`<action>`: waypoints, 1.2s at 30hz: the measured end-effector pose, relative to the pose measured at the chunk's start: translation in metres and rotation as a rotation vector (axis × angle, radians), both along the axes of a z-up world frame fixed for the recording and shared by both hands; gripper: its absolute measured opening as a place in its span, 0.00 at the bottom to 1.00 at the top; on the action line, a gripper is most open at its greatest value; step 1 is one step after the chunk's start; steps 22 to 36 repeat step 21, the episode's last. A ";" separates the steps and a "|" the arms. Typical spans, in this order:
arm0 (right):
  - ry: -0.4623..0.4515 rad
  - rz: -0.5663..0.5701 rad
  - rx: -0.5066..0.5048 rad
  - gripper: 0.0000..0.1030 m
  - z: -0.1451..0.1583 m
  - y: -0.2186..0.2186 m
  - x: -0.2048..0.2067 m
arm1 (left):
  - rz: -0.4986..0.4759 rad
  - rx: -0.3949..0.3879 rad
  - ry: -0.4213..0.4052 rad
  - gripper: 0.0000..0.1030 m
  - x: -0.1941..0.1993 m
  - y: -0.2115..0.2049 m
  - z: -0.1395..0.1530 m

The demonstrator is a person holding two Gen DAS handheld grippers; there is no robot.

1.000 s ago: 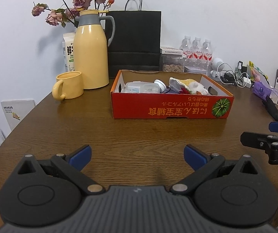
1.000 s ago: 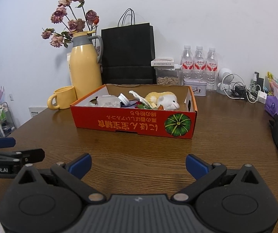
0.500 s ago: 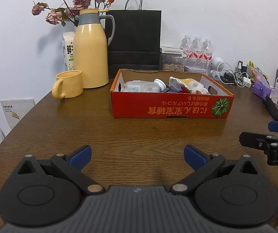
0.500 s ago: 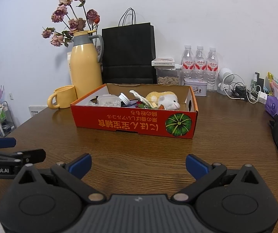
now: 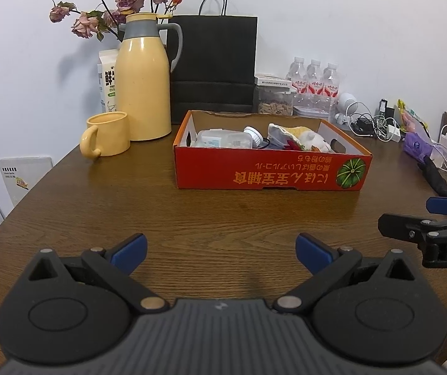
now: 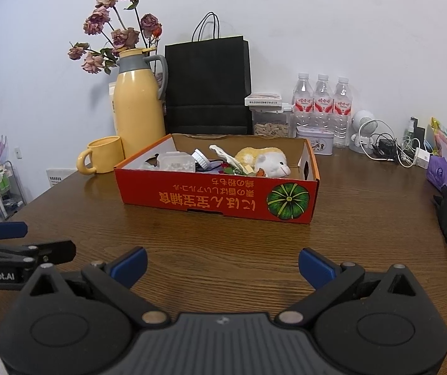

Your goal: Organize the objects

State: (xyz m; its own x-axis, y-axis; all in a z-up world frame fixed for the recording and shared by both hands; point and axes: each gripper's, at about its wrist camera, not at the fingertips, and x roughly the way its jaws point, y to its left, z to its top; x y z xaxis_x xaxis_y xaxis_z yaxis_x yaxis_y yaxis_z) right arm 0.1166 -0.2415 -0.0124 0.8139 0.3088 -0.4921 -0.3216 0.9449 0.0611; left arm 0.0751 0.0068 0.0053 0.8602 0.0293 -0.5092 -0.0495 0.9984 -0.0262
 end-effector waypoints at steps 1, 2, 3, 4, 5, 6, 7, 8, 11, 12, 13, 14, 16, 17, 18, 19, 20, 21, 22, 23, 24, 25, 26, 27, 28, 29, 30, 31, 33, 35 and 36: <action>0.001 -0.001 0.000 1.00 0.000 0.000 0.000 | -0.001 0.000 0.000 1.00 0.000 0.000 0.000; 0.001 -0.001 -0.001 1.00 0.000 0.000 0.000 | 0.000 0.000 0.000 1.00 0.000 0.000 0.000; 0.001 -0.001 0.000 1.00 0.000 0.000 0.000 | -0.001 0.000 0.000 1.00 0.000 0.000 0.000; 0.001 -0.001 0.000 1.00 0.000 0.000 0.000 | -0.001 -0.001 0.000 1.00 0.000 0.000 0.000; 0.001 -0.001 0.000 1.00 0.000 0.000 0.000 | -0.001 0.000 0.000 1.00 0.000 0.000 0.000; 0.002 -0.001 -0.001 1.00 0.000 0.001 0.000 | 0.000 0.000 0.000 1.00 0.000 0.000 0.000; 0.002 -0.002 -0.001 1.00 0.000 0.000 0.000 | 0.000 0.000 0.001 1.00 0.000 0.000 0.000; 0.002 -0.002 0.000 1.00 0.000 0.001 0.000 | 0.001 0.002 0.000 1.00 0.000 0.000 0.000; 0.002 -0.001 -0.001 1.00 0.000 0.000 0.000 | 0.003 0.006 0.000 1.00 0.000 0.000 0.000; 0.002 -0.001 -0.001 1.00 0.000 0.001 0.000 | 0.004 0.007 0.001 1.00 -0.001 0.000 0.000; 0.002 -0.001 -0.001 1.00 0.000 0.001 0.000 | 0.004 0.007 0.002 1.00 -0.001 0.000 0.000; 0.002 -0.002 -0.001 1.00 0.000 0.001 0.000 | 0.003 0.004 0.003 1.00 -0.001 0.001 0.000; 0.002 -0.003 -0.001 1.00 0.000 0.001 0.000 | 0.007 0.003 0.002 1.00 -0.001 0.001 -0.001; 0.001 -0.003 -0.001 1.00 0.000 0.001 0.000 | 0.007 0.004 0.001 1.00 -0.002 0.001 -0.001; 0.001 -0.003 -0.001 1.00 -0.001 0.001 0.000 | 0.007 0.003 0.001 1.00 -0.002 0.001 -0.001; 0.002 -0.003 -0.001 1.00 -0.001 0.001 0.000 | 0.004 0.001 -0.001 1.00 -0.002 0.001 -0.001; 0.003 -0.002 -0.002 1.00 -0.001 0.001 0.000 | 0.002 -0.001 -0.003 1.00 -0.001 0.002 -0.001; 0.004 -0.001 -0.003 1.00 -0.002 0.002 0.001 | 0.004 -0.002 -0.005 1.00 -0.001 0.002 -0.001; 0.004 -0.001 -0.003 1.00 -0.002 0.002 0.001 | 0.004 -0.002 -0.005 1.00 -0.001 0.002 -0.001; 0.004 -0.001 -0.003 1.00 -0.002 0.002 0.001 | 0.004 -0.002 -0.005 1.00 -0.001 0.002 -0.001; 0.004 -0.001 -0.003 1.00 -0.002 0.002 0.001 | 0.004 -0.002 -0.005 1.00 -0.001 0.002 -0.001; 0.004 -0.001 -0.003 1.00 -0.002 0.002 0.001 | 0.004 -0.002 -0.005 1.00 -0.001 0.002 -0.001; 0.004 -0.001 -0.003 1.00 -0.002 0.002 0.001 | 0.004 -0.002 -0.005 1.00 -0.001 0.002 -0.001; 0.004 -0.001 -0.003 1.00 -0.002 0.002 0.001 | 0.004 -0.002 -0.005 1.00 -0.001 0.002 -0.001; 0.004 -0.001 -0.003 1.00 -0.002 0.002 0.001 | 0.004 -0.002 -0.005 1.00 -0.001 0.002 -0.001; 0.004 -0.001 -0.003 1.00 -0.002 0.002 0.001 | 0.004 -0.002 -0.005 1.00 -0.001 0.002 -0.001; 0.004 -0.001 -0.003 1.00 -0.002 0.002 0.001 | 0.004 -0.002 -0.005 1.00 -0.001 0.002 -0.001; 0.004 -0.001 -0.003 1.00 -0.002 0.002 0.001 | 0.004 -0.002 -0.005 1.00 -0.001 0.002 -0.001; 0.004 -0.001 -0.003 1.00 -0.002 0.002 0.001 | 0.004 -0.002 -0.005 1.00 -0.001 0.002 -0.001; 0.004 -0.001 -0.003 1.00 -0.002 0.002 0.001 | 0.004 -0.002 -0.005 1.00 -0.001 0.002 -0.001; 0.004 -0.001 -0.003 1.00 -0.002 0.002 0.001 | 0.004 -0.002 -0.005 1.00 -0.001 0.002 -0.001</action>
